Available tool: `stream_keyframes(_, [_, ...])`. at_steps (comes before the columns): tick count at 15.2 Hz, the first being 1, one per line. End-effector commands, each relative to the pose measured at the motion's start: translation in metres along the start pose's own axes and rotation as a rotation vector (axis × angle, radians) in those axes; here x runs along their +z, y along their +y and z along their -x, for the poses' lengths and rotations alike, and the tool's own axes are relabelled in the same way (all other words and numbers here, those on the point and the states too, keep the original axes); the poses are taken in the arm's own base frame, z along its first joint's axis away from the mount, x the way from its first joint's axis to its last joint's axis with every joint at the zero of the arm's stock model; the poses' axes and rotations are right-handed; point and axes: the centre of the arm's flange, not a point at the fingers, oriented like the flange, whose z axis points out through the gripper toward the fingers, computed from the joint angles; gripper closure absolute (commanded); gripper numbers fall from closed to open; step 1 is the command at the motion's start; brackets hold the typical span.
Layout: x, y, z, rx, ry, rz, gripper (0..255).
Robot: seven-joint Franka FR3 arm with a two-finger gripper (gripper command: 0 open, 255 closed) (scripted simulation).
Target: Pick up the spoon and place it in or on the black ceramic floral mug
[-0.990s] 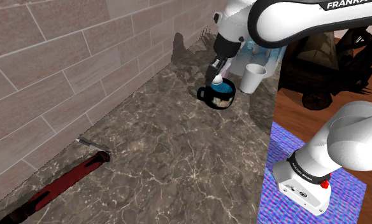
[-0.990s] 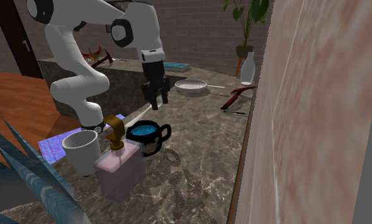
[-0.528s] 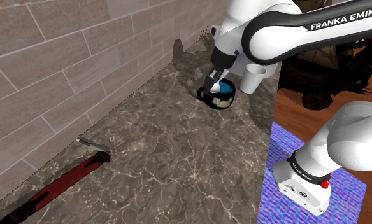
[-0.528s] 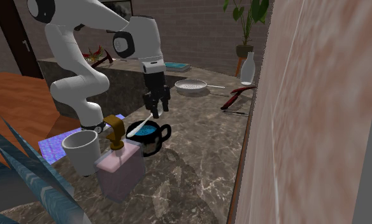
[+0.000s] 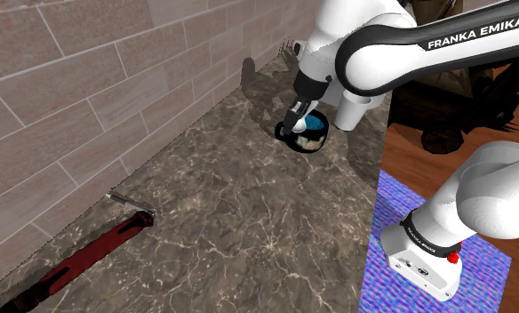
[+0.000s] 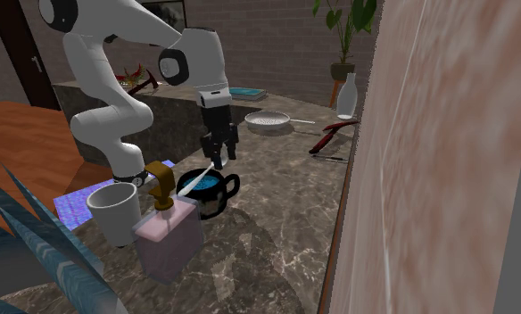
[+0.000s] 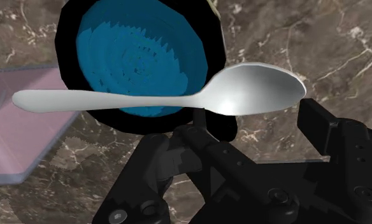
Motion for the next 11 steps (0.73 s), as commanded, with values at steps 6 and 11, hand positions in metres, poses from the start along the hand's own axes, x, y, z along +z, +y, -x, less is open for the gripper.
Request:
stream_keyframes(6, [0.0, 0.0, 0.0, 0.0, 0.0, 0.0, 0])
stream_keyframes(11, [-0.05, 0.0, 0.0, 0.0, 0.0, 0.0, 0])
